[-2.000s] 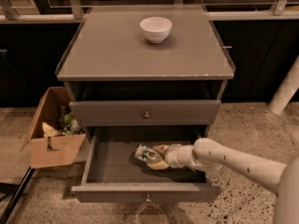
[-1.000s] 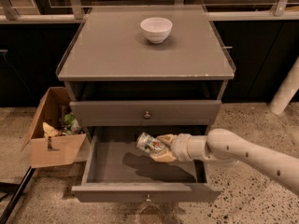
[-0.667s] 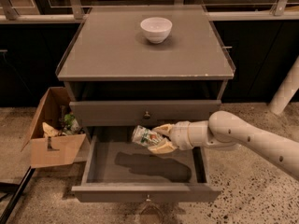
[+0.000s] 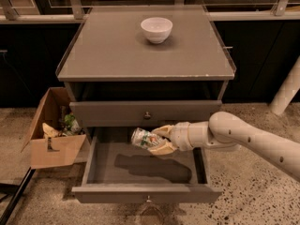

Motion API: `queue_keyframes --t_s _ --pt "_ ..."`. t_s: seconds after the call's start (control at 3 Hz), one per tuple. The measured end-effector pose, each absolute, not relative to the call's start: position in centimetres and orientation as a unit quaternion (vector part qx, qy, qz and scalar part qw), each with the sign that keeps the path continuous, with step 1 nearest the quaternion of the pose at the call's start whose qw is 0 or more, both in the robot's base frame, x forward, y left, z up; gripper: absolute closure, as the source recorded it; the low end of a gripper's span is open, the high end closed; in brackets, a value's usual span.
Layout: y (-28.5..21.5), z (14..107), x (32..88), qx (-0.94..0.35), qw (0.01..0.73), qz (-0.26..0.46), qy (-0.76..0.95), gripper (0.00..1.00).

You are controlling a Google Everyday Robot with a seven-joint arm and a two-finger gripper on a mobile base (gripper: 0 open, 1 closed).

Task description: Pick 7up can from middle drawer and place on counter

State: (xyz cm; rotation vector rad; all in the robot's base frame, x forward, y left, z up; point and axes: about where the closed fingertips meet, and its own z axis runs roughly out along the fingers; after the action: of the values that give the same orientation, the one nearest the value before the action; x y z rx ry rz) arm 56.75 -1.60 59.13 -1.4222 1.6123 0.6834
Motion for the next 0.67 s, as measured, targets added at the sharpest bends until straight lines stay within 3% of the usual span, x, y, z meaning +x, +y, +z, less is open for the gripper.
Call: queue_keyframes --t_s 0.67 --pt "-1.2 67.0 56.2 -0.588 0.463 0.261 0.61 1.0"
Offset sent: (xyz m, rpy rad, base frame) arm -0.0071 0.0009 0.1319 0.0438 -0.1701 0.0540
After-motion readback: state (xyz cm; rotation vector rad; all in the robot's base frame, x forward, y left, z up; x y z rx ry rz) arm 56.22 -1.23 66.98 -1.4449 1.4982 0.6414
